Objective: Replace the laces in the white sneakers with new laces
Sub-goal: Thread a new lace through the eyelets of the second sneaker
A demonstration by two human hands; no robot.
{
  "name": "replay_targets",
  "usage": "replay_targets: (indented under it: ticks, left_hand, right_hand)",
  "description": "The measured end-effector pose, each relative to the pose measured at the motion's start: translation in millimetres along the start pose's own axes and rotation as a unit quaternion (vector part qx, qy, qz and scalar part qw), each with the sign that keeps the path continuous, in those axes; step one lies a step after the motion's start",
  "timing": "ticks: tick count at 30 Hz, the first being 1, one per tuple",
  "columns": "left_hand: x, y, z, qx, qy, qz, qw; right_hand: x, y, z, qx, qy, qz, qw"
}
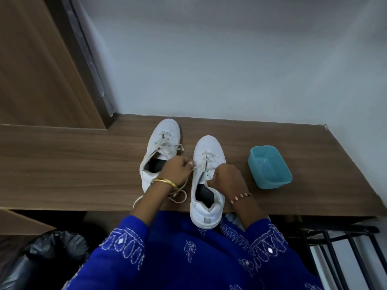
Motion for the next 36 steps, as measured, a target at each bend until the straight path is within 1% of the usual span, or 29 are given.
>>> replay_targets:
  ticks: [1, 3, 5, 7, 9, 10, 11, 12, 13, 14, 15, 16, 17, 18, 19, 20, 21, 22, 23, 24, 25, 26, 27, 28, 29, 30, 32, 36]
  left_hand:
    - [10.4, 1.0, -0.1, 0.015, -0.004, -0.050, 0.999]
    - [25.6, 2.5, 1.5, 0.030, -0.005, -0.101, 0.994]
    - [27.1, 4.0, 4.9, 0.026, 0.030, -0.123, 0.992]
    - [20.4, 6.6, 8.6, 0.040, 0.087, -0.122, 0.988]
    - [12.6, 6.4, 11.9, 0.056, 0.124, -0.056, 0.989]
    - [10.0, 6.1, 13.4, 0.049, 0.126, 0.006, 0.991]
    - [7.5, 4.6, 13.4, 0.033, 0.122, 0.093, 0.988]
    - [5.4, 2.7, 12.9, 0.006, 0.111, 0.203, 0.973]
    - [3.8, 0.9, 11.9, -0.029, 0.094, 0.328, 0.940]
    - [2.0, 1.7, 12.1, -0.066, 0.065, 0.451, 0.888]
    - [-0.8, 5.4, 13.9, -0.087, 0.036, 0.554, 0.827]
    - [-6.2, 8.9, 15.3, -0.089, 0.017, 0.617, 0.782]
    - [-14.4, 13.7, 17.0, -0.076, 0.004, 0.649, 0.757]
    - [-22.6, 18.1, 18.1, -0.056, -0.004, 0.662, 0.747]
    - [-30.5, 23.2, 19.8, -0.034, -0.012, 0.667, 0.744]
    - [-36.9, 27.8, 21.9, -0.021, -0.019, 0.662, 0.749]
    - [-41.9, 29.6, 23.1, -0.025, -0.024, 0.645, 0.763]
    - [-44.0, 28.2, 22.7, -0.049, -0.021, 0.606, 0.793]
    - [-45.1, 23.0, 20.8, -0.083, -0.009, 0.542, 0.836]
    - [-44.9, 17.2, 18.8, -0.110, 0.008, 0.447, 0.888]
    - [-43.6, 12.1, 17.7, -0.121, 0.024, 0.323, 0.938]
    - [-41.1, 8.4, 16.8, -0.113, 0.042, 0.183, 0.976]
    - [-36.5, 7.8, 17.3, -0.092, 0.059, 0.057, 0.992]
    - [-28.8, 8.3, 18.3, -0.066, 0.075, -0.037, 0.994]
    - [-20.4, 9.8, 20.1, -0.046, 0.091, -0.100, 0.990]
    - [-11.9, 12.0, 21.3, -0.032, 0.107, -0.140, 0.984]
    - [1.5, 13.7, 22.3, -0.029, 0.129, -0.174, 0.976]
    - [21.8, 10.5, 14.7, -0.030, 0.090, -0.183, 0.979]
  right_hand:
    - [-0.1, -0.8, 1.1, 0.002, 0.006, 0.001, 1.000]
    - [0.0, -1.5, 2.6, 0.006, 0.014, -0.003, 1.000]
    - [1.2, -1.0, 2.5, 0.004, 0.011, -0.008, 1.000]
    - [2.4, 0.1, 2.2, 0.003, 0.011, -0.013, 1.000]
    - [3.1, 0.1, 2.7, 0.004, 0.016, -0.016, 1.000]
    - [2.7, 0.0, 3.5, 0.004, 0.019, -0.015, 1.000]
    - [2.5, -1.2, 3.8, 0.002, 0.021, -0.013, 1.000]
    - [1.7, -2.2, 4.6, -0.002, 0.022, -0.010, 1.000]
    - [1.3, -2.4, 4.8, -0.004, 0.020, -0.009, 1.000]
    - [0.7, -2.2, 4.8, -0.003, 0.016, -0.010, 1.000]
    - [0.6, -0.6, 4.5, 0.004, 0.011, -0.014, 1.000]
    - [0.4, 0.7, 4.2, 0.012, 0.004, -0.018, 1.000]
    - [1.0, 2.9, 3.0, 0.019, -0.003, -0.021, 1.000]
    - [0.9, 4.8, 2.1, 0.025, -0.008, -0.021, 0.999]
    - [0.7, 6.6, 0.9, 0.029, -0.013, -0.021, 0.999]
    - [0.4, 7.8, 0.2, 0.031, -0.019, -0.016, 0.999]
    - [0.4, 8.4, -0.6, 0.029, -0.025, -0.012, 0.999]
    - [0.3, 9.4, -0.8, 0.027, -0.029, -0.010, 0.999]
    - [0.6, 9.7, -0.9, 0.026, -0.030, -0.010, 0.999]
    - [0.6, 10.2, -1.0, 0.025, -0.028, -0.010, 0.999]
    - [0.9, 10.5, -0.8, 0.024, -0.024, -0.012, 0.999]
    - [1.1, 11.0, -0.8, 0.025, -0.019, -0.018, 0.999]
    - [1.7, 12.1, -1.1, 0.029, -0.015, -0.029, 0.999]
    - [1.7, 12.9, -0.6, 0.034, -0.013, -0.040, 0.999]
    - [1.8, 13.1, -0.4, 0.037, -0.012, -0.045, 0.998]
    - [1.2, 12.7, -0.2, 0.038, -0.012, -0.044, 0.998]
    - [0.4, 11.8, -0.5, 0.037, -0.017, -0.036, 0.999]
    - [1.4, 12.1, 0.3, 0.034, -0.012, -0.048, 0.998]
Point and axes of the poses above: each hand's wrist, its own z-axis away from the middle knuckle, its own x-axis out of the palm, y = z × x, the point moved 4 cm from there along -z, towards the middle knuckle, and after that the axes turned 6 degrees about -x, right-handed, at the moved point
